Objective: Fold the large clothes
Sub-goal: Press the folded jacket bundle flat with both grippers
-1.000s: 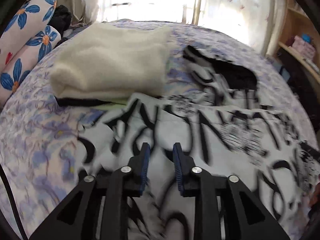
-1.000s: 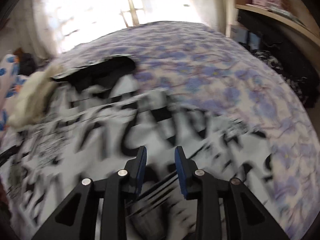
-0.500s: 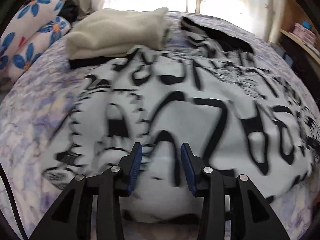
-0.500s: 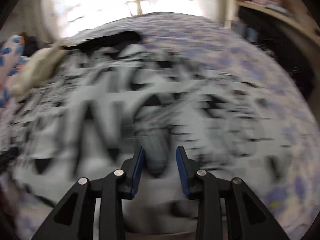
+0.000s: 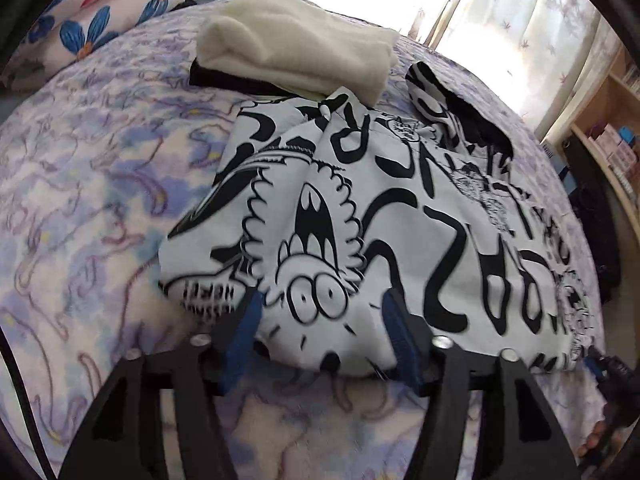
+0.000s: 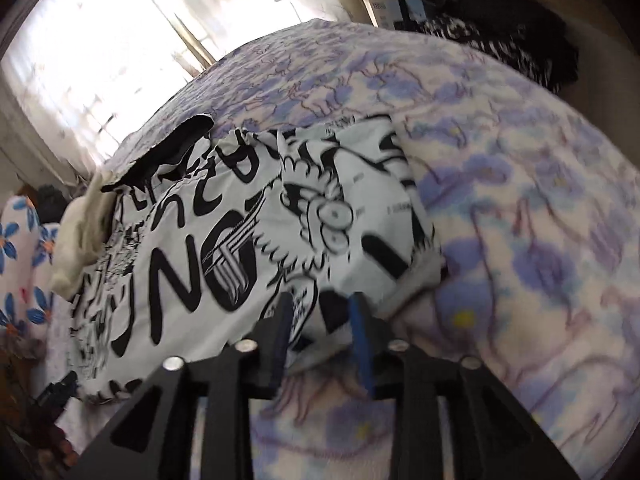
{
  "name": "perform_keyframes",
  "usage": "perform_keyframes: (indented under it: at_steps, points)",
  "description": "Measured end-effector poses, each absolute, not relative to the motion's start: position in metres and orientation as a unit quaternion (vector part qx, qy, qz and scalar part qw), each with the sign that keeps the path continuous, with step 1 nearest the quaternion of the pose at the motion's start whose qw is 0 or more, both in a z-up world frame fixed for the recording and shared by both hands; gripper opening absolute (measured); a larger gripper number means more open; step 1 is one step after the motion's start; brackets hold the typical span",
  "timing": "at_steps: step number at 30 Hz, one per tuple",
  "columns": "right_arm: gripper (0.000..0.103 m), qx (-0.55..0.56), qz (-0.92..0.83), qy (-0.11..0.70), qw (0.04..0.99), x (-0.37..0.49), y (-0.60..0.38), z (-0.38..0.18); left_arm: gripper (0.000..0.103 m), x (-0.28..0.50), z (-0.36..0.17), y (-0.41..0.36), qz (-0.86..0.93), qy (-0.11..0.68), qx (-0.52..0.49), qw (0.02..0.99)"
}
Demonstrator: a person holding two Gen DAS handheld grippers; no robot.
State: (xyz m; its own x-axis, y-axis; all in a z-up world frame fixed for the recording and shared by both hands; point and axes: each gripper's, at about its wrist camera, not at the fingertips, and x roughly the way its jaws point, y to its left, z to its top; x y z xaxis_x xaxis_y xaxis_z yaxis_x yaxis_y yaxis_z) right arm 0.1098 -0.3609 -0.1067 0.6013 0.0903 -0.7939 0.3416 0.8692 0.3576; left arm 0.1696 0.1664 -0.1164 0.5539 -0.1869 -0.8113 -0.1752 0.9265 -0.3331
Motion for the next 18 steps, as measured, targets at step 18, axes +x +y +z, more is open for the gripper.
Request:
perform_keyframes:
  at_steps: [18]
  points:
    - [0.048, 0.385, -0.051, 0.441, 0.809, 0.121, -0.369, -0.149, 0.08, 0.169, -0.16, 0.194, 0.015, 0.461, -0.31, 0.831]
